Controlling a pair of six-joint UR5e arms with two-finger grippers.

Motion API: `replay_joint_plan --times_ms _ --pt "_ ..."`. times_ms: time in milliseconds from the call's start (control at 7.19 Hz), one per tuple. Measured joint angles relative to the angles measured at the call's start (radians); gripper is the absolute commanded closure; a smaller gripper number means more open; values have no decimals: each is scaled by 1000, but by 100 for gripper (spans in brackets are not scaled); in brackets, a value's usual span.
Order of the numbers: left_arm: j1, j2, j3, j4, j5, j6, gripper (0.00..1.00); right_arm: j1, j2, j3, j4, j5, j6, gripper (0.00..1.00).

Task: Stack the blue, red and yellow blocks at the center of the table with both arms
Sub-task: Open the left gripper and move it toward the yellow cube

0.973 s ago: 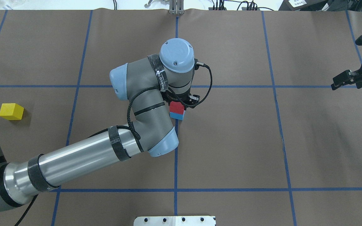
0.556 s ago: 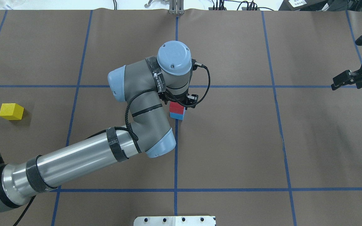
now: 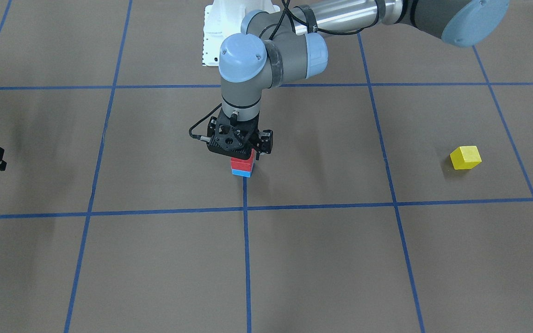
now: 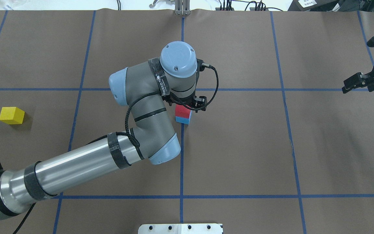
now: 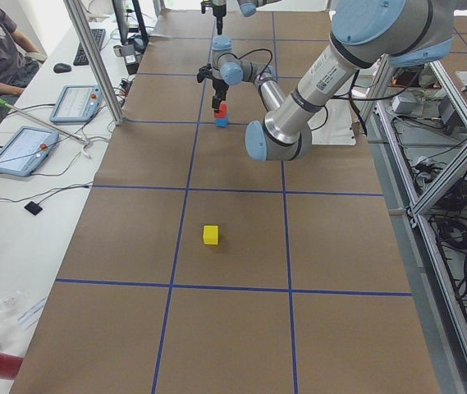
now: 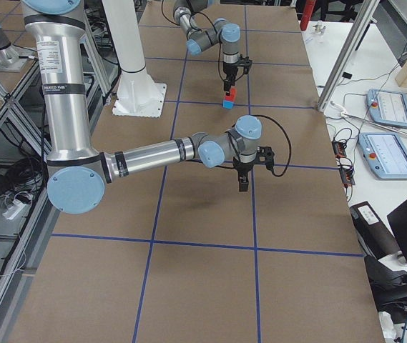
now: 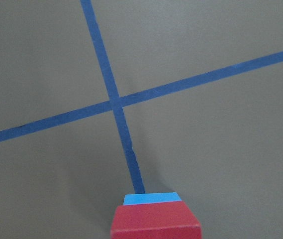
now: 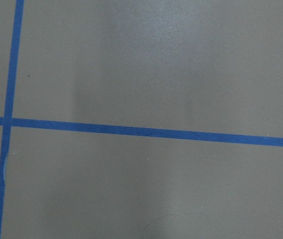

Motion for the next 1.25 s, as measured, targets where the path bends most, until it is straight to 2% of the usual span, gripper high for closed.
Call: replay_joint_plan --times_ms 139,278,556,695,834,973,1112,1251 --pt "-18 32 -91 53 -3 2 1 0 0 0 0 0 0 0" --pt "-54 121 -217 91 -26 13 1 0 0 0 0 0 0 0" --pt "-179 384 -432 104 -130 134 1 0 1 0 1 -2 0 0" --pt "-253 550 -490 63 -161 229 1 0 2 0 1 -4 -1 0" --pt "-333 714 -497 -39 -194 321 1 0 3 0 1 -6 -1 0" --pt "-409 842 -455 -171 -241 382 1 0 3 -1 1 -7 -1 0" --pt "-463 911 -390 -267 -275 410 1 0 3 -1 1 -7 -1 0" --pt "-491 933 -324 -313 -288 423 1 0 3 1 2 -7 -1 0"
